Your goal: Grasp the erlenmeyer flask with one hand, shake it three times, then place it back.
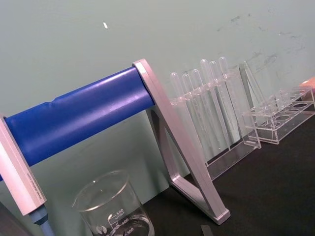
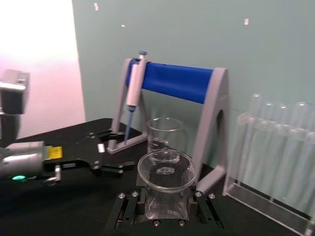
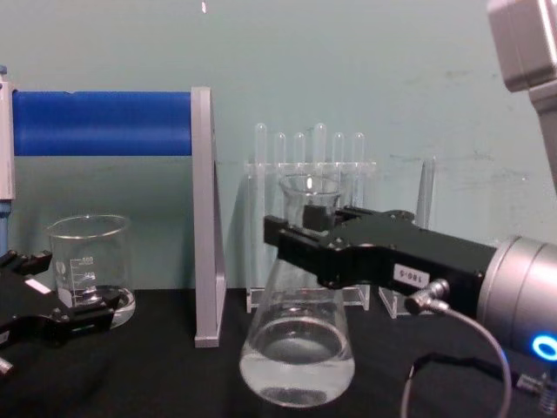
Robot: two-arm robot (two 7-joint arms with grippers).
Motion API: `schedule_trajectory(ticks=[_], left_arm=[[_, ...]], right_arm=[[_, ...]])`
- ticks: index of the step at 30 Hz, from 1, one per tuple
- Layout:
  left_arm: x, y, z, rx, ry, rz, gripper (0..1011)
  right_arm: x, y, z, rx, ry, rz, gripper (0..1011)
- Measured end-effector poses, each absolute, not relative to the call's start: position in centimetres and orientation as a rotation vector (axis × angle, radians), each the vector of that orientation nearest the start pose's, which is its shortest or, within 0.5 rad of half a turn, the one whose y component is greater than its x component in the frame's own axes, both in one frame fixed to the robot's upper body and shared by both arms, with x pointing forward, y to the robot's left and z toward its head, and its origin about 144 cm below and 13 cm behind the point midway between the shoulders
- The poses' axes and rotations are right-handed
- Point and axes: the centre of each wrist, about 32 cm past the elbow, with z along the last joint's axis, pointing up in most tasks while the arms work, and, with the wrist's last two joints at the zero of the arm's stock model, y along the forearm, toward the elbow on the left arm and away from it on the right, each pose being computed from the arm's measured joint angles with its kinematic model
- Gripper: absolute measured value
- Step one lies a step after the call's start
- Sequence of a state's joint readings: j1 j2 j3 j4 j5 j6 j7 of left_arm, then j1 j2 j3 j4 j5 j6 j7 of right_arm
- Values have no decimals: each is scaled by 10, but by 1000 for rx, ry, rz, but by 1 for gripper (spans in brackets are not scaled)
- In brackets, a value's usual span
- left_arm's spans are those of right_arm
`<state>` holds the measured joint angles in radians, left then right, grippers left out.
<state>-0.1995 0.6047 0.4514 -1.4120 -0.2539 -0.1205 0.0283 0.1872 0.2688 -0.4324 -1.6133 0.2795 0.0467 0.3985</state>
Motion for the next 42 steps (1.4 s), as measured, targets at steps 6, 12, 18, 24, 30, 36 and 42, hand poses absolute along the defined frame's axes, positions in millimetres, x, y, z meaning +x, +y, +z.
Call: schedule_trajectory(ticks=[6, 12, 18, 24, 30, 36, 42], left_arm=[[489, 310, 1140, 305, -285, 1248, 1001], [489, 310, 1140, 305, -285, 1248, 1001], [489, 310, 1140, 305, -285, 1248, 1001], [489, 310, 1140, 305, -285, 1248, 1001], [489, 310, 1140, 305, -285, 1248, 1001], [489, 310, 1140, 305, -285, 1248, 1001], [489, 310, 1140, 305, -285, 1248, 1001]], right_arm=[[476, -166, 1189, 1, -67, -694, 457], [472, -164, 1189, -1, -66, -662, 457], [473, -165, 1190, -5, -74, -658, 457], [478, -170, 1189, -9, -84, -696, 457], [489, -184, 1191, -16, -104, -782, 457], [498, -200, 1192, -29, -122, -872, 457], [507, -218, 1193, -41, -139, -972, 457]])
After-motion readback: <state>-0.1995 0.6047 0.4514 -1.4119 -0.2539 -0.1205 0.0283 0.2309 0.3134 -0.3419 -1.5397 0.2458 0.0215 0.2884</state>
